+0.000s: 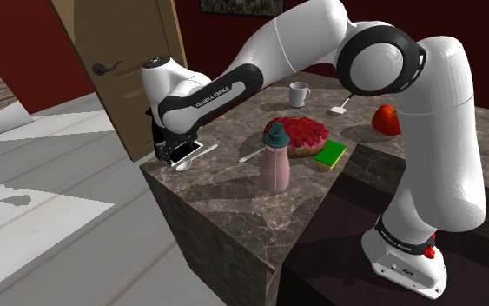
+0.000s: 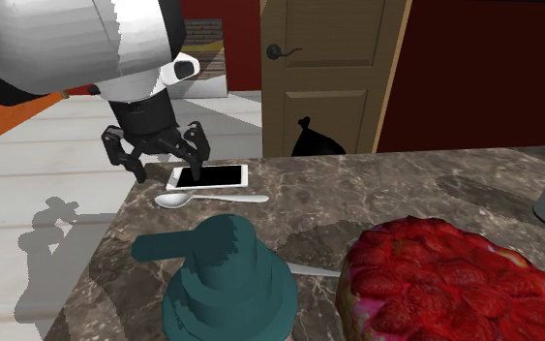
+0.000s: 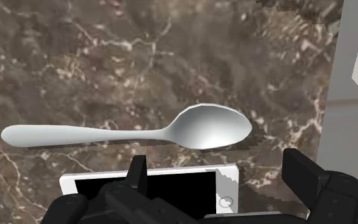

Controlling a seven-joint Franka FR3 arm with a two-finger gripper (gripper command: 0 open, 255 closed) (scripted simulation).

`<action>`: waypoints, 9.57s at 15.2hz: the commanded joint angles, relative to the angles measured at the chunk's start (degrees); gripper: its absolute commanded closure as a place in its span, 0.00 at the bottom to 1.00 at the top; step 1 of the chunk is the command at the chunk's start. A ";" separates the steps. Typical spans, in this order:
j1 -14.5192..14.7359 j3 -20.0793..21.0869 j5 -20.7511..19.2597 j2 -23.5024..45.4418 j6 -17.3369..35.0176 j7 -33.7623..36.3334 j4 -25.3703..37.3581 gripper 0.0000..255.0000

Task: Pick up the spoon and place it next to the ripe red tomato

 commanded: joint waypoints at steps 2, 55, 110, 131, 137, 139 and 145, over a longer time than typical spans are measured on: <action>0.58 -0.27 -0.69 2.22 0.39 0.37 1.94 0.00; 0.91 0.60 1.24 -0.68 -16.74 -2.60 16.43 1.00; -32.36 -33.19 15.33 -35.30 -6.26 -71.69 -26.52 1.00; -51.29 -43.98 33.07 -6.10 -18.23 -102.94 7.55 1.00; -50.92 -43.67 33.60 -5.75 -13.90 -103.83 3.43 1.00; -50.84 -43.55 33.86 -5.51 -12.52 -104.16 2.21 1.00; -50.76 -43.11 34.83 -4.51 -8.52 -105.24 -1.03 1.00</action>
